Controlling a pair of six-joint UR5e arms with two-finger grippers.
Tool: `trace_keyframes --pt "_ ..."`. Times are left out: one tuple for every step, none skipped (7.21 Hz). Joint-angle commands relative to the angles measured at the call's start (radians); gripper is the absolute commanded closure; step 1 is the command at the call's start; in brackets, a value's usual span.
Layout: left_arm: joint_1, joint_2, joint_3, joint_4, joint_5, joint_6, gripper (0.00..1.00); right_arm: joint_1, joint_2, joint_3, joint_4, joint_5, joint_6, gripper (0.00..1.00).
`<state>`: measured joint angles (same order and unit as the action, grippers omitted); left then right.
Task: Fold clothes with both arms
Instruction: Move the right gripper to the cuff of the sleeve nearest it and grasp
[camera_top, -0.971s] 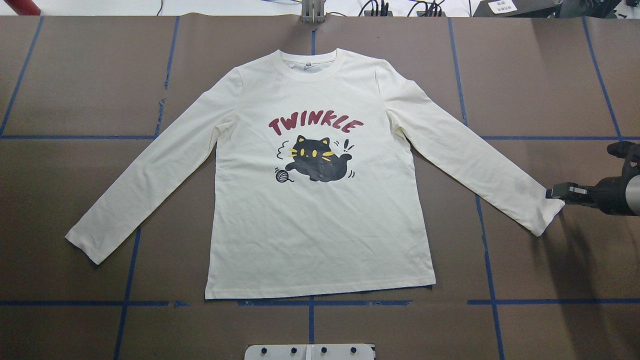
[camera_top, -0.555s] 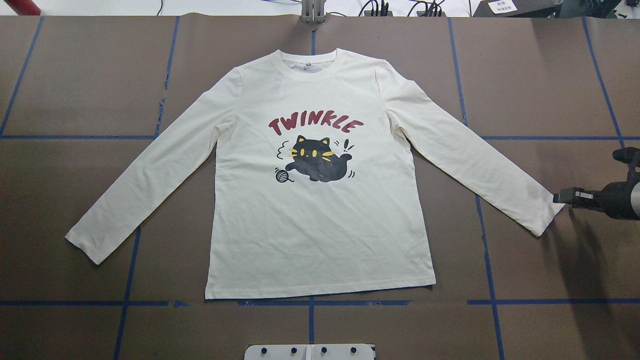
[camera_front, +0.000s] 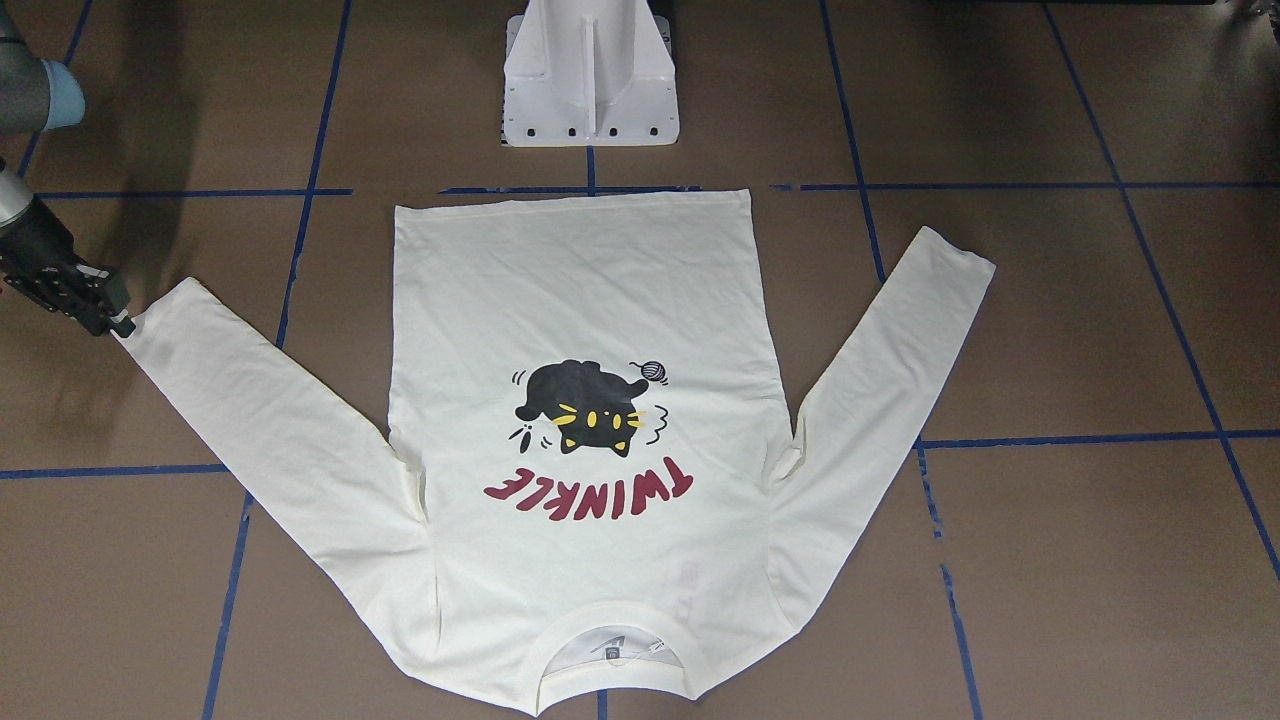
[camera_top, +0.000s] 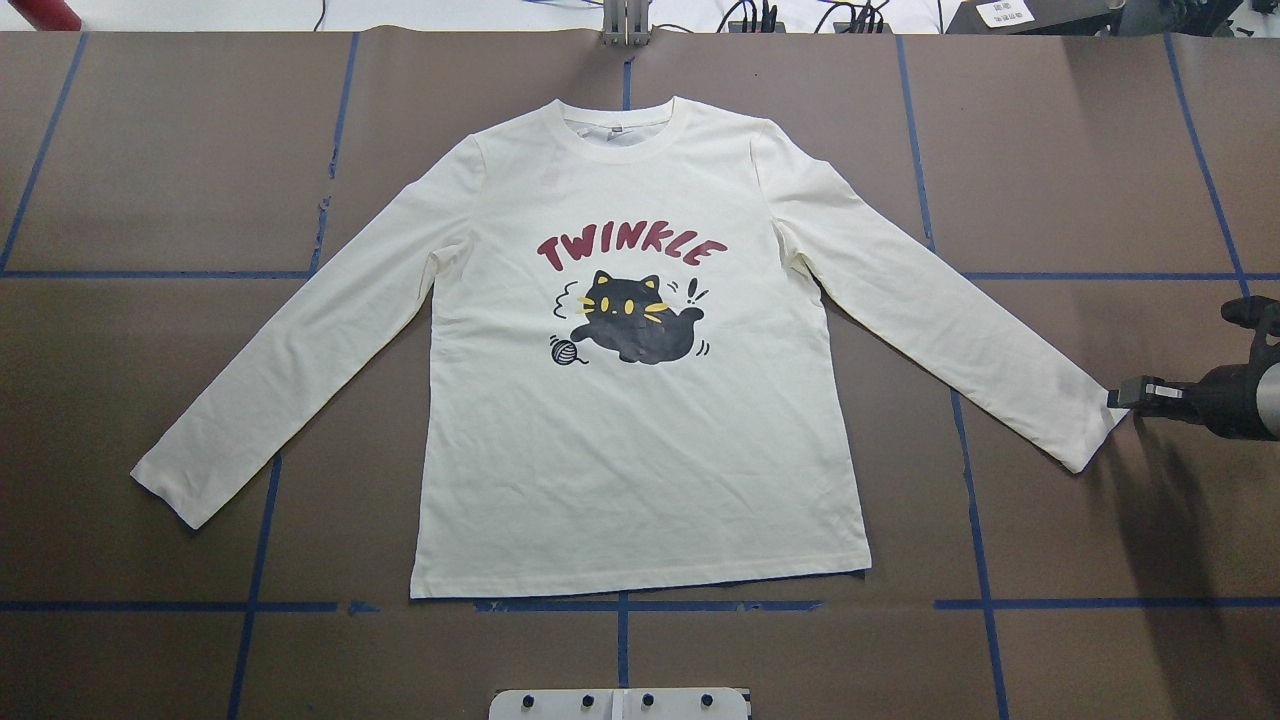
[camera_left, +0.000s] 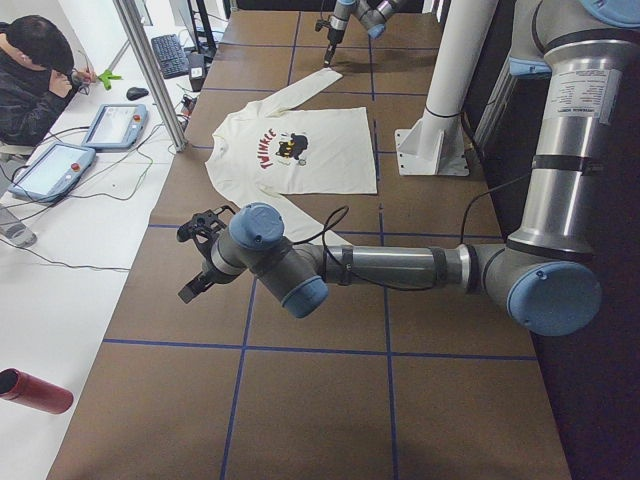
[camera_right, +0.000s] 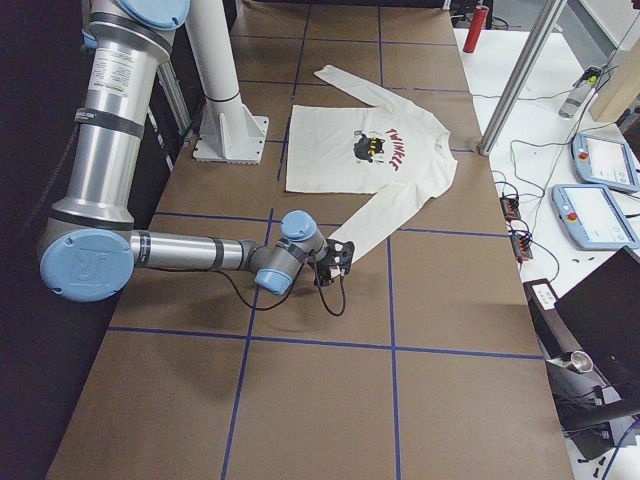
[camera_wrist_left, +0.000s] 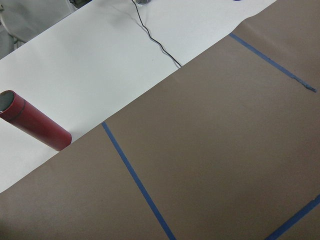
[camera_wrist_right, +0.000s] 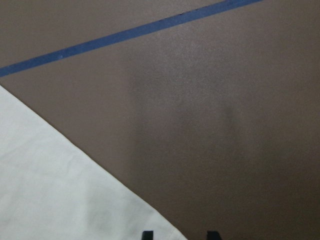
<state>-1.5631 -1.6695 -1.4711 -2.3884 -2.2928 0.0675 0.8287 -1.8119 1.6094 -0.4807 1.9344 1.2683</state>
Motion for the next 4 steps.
trace_keyframes --pt "0.0 0.001 0.0 0.0 0.001 0.0 0.0 0.0 0.003 0.0 0.007 -0.002 0.005 1.0" --pt "-0.002 0.002 0.0 0.0 -0.001 0.002 0.0 0.0 0.008 0.004 0.008 -0.003 0.005 1.0" --pt "-0.002 0.004 0.0 0.0 -0.001 0.002 0.0 0.001 0.009 0.03 0.008 -0.005 0.005 1.0" --pt "-0.002 0.004 0.0 -0.001 -0.001 0.002 0.0 0.003 0.011 0.081 -0.005 0.009 0.003 1.0"
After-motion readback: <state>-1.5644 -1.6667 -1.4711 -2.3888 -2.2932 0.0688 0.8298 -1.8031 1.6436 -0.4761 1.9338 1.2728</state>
